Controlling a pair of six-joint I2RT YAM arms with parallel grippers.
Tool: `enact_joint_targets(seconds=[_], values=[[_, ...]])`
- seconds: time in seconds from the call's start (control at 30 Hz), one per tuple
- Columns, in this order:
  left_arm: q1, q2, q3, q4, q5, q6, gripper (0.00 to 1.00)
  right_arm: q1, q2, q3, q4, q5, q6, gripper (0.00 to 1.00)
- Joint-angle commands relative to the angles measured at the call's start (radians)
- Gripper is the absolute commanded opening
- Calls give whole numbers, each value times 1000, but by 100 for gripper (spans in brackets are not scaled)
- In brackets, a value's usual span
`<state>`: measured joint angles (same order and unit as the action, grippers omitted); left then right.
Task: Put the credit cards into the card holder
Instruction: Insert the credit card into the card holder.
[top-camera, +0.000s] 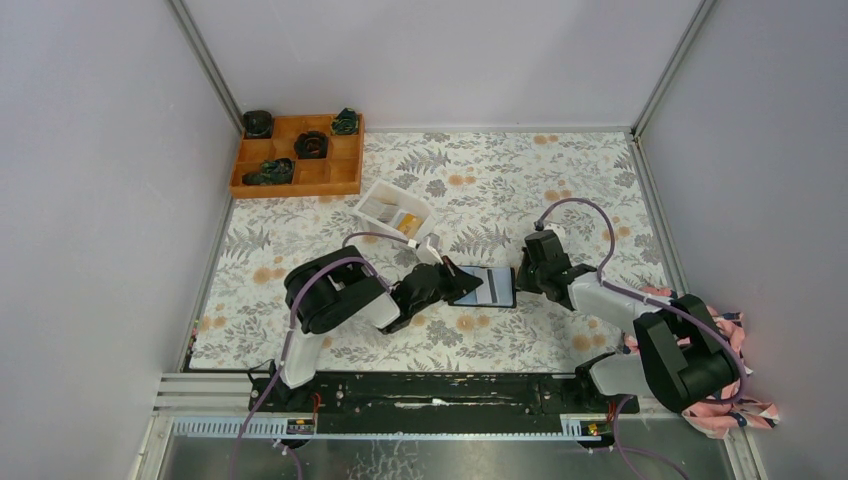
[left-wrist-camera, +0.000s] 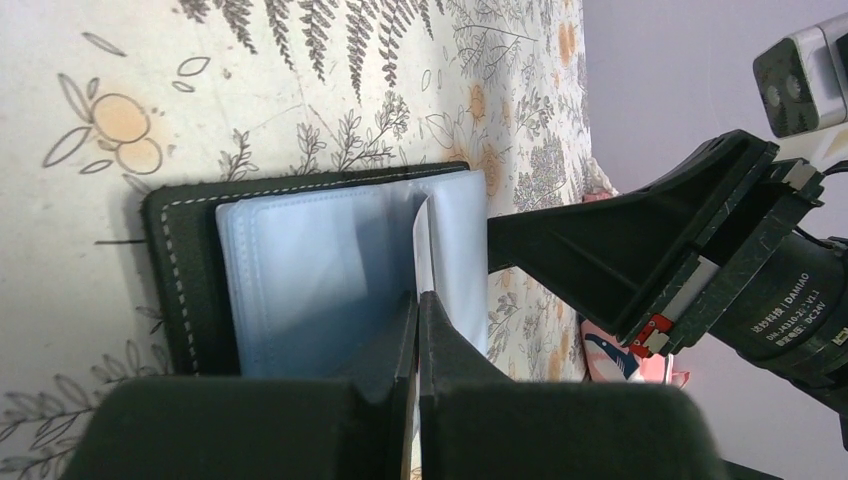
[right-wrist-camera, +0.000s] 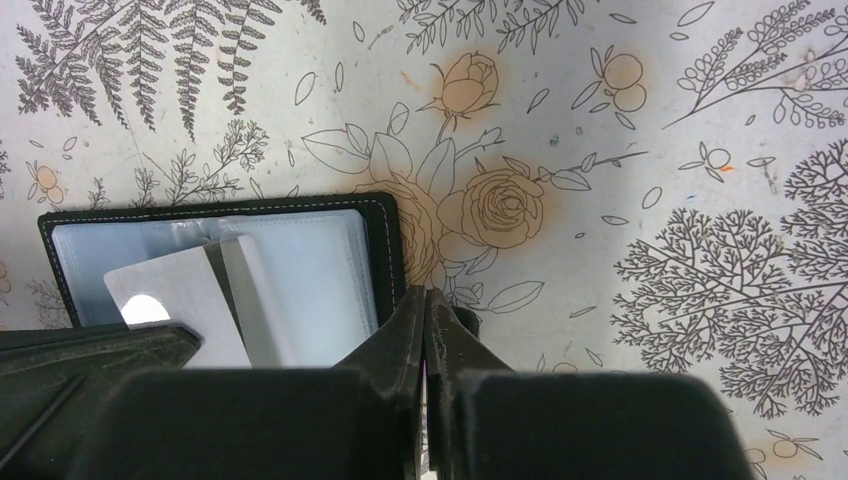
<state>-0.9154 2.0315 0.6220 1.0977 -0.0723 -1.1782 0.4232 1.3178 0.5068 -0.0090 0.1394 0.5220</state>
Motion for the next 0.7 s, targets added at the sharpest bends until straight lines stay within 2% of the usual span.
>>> enact_joint_targets(seconds=[0.0, 0.5, 0.6, 0.67], values=[[-10, -3, 19, -158, 59, 65, 0, -8, 37, 29, -2, 9, 11, 0], [-9, 45, 81, -193, 133, 74, 1, -9, 77, 34, 18, -45, 16, 0], [-9, 56, 110, -218, 153, 78, 10, -10, 85, 38, 18, -50, 15, 0], [-9, 60, 122, -240, 167, 82, 25, -10, 89, 39, 21, -54, 14, 0]])
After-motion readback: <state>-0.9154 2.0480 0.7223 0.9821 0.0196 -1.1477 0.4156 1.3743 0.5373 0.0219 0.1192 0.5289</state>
